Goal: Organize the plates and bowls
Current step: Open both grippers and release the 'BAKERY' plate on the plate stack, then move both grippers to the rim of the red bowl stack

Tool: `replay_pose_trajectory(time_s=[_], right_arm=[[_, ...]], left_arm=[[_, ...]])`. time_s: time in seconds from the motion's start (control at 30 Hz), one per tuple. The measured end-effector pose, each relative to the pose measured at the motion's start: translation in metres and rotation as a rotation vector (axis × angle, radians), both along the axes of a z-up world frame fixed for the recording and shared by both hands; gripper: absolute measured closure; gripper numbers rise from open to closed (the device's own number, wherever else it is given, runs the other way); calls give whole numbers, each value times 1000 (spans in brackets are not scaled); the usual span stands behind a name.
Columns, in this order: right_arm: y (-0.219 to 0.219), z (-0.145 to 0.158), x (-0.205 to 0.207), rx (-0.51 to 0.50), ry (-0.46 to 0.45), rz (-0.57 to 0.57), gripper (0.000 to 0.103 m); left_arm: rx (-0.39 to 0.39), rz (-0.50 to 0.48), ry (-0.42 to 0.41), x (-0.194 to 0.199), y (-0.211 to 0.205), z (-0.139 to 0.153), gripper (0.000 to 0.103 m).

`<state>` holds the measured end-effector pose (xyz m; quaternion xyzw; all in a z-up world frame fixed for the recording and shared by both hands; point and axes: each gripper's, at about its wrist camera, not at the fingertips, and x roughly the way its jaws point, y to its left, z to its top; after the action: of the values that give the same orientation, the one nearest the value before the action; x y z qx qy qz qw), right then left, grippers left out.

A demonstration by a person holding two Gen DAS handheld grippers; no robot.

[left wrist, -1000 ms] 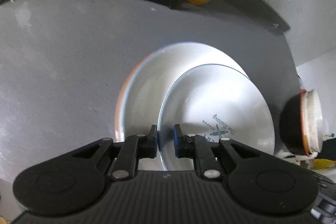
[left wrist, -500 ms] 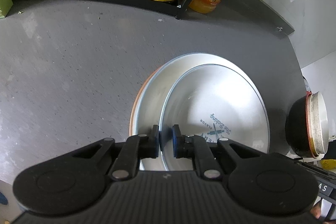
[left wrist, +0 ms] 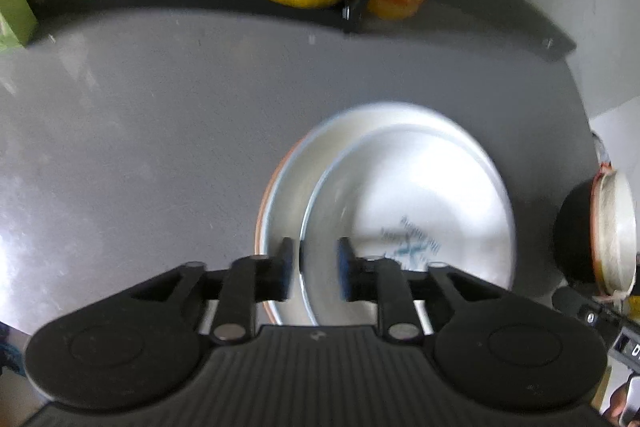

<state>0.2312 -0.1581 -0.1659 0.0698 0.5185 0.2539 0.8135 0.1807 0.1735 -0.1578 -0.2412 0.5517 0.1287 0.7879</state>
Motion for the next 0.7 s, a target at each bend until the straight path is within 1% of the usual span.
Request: replay_pose_trajectory(time_s=[0.03, 0.07, 0.23, 0.3, 0.53, 0.63, 0.7], right_arm=[[-3, 1, 1, 7, -1, -5, 58], [-7, 2, 2, 14, -1, -11, 58], [-23, 7, 6, 41, -1, -42, 57], [-33, 12, 6, 55, -14, -58, 54], [-72, 27, 12, 87, -60, -137, 50], [-90, 32, 17, 98, -73, -170, 49], [-103, 35, 20, 103, -82, -187, 45]], left_arm=[[16, 2, -13, -1, 0, 6, 65], [29, 1, -20, -1, -1, 10, 60], [46, -6, -33, 5, -5, 27, 56], [48, -23, -46, 10, -13, 34, 51], [40, -73, -101, 33, -53, 51, 31], [47, -103, -117, 47, -73, 56, 28], [37, -124, -126, 56, -87, 60, 27]])
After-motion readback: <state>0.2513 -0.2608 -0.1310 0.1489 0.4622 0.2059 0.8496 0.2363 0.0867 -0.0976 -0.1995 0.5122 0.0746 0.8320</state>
